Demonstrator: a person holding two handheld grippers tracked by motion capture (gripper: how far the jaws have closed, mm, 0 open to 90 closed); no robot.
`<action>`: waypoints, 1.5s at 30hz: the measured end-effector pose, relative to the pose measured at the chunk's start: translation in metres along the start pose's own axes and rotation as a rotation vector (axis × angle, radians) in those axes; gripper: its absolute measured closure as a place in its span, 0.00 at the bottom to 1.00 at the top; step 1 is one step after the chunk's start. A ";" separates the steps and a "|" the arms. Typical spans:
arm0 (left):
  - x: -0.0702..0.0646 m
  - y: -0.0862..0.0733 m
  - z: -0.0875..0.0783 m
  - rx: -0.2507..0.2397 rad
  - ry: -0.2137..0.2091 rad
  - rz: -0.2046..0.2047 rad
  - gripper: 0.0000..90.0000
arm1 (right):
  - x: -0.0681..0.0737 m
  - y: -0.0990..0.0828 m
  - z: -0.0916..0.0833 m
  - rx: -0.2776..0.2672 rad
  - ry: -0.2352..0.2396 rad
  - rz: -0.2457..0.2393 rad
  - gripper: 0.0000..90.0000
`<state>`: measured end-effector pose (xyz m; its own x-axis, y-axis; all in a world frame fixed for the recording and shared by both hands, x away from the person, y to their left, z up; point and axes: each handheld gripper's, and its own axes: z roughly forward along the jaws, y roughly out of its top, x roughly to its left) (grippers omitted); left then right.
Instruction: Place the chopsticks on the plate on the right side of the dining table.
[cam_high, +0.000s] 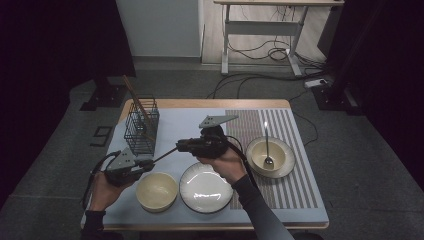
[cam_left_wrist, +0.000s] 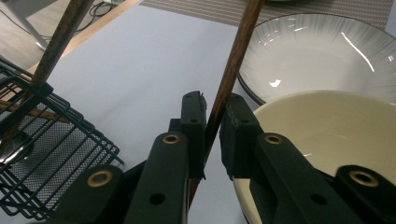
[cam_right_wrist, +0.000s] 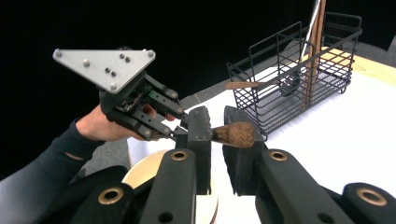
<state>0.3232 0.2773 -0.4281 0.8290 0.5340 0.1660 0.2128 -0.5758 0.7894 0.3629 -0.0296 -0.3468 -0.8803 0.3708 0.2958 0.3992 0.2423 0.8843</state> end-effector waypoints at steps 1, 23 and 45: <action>0.000 0.000 0.000 0.004 0.001 0.007 0.90 | -0.001 0.001 0.001 -0.001 0.000 0.006 0.90; 0.004 0.000 0.001 0.037 -0.036 0.047 0.96 | -0.005 0.014 0.024 0.025 -0.211 -0.036 0.66; 0.006 0.004 -0.003 0.056 -0.049 0.044 0.96 | -0.017 0.004 0.030 0.086 -0.419 -0.209 0.44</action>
<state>0.3274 0.2806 -0.4222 0.8624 0.4772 0.1691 0.2032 -0.6321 0.7477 0.3874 -0.0077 -0.3588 -0.7717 0.6319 -0.0719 0.2600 0.4168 0.8710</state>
